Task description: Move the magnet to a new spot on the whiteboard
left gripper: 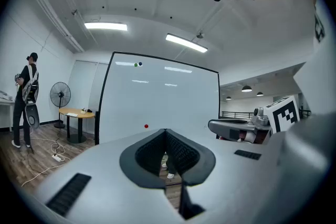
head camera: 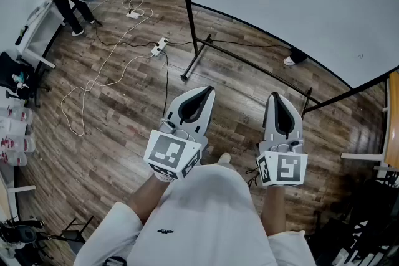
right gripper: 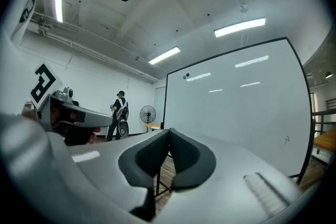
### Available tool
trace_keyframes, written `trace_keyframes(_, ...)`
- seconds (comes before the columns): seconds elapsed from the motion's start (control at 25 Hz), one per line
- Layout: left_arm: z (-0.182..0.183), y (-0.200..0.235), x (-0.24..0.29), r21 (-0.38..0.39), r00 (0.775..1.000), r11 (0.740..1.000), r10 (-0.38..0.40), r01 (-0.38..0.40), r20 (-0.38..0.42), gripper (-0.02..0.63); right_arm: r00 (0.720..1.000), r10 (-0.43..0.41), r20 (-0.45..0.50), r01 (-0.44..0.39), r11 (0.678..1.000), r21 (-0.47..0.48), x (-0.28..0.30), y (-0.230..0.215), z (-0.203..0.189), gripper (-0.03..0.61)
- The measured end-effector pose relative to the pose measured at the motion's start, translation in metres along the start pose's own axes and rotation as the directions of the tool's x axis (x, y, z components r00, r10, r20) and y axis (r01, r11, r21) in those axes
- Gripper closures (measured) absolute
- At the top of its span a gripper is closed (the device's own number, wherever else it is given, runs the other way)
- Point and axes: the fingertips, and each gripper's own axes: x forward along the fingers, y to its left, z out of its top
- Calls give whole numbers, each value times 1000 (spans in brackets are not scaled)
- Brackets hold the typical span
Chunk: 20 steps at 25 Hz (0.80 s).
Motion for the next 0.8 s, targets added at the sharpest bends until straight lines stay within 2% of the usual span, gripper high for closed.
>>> trace_keyframes(0.44, -1, -7, 12, 0, 1000, 1000, 0, 0, -10, 612, 1000, -16, 3, 16, 1000, 9, 1, -14, 0, 580)
trace_keyframes(0.8, -7, -20, 27, 2, 999, 1000, 25, -25, -21, 612, 1000, 2, 29, -2, 1000, 12, -5, -38, -4, 580)
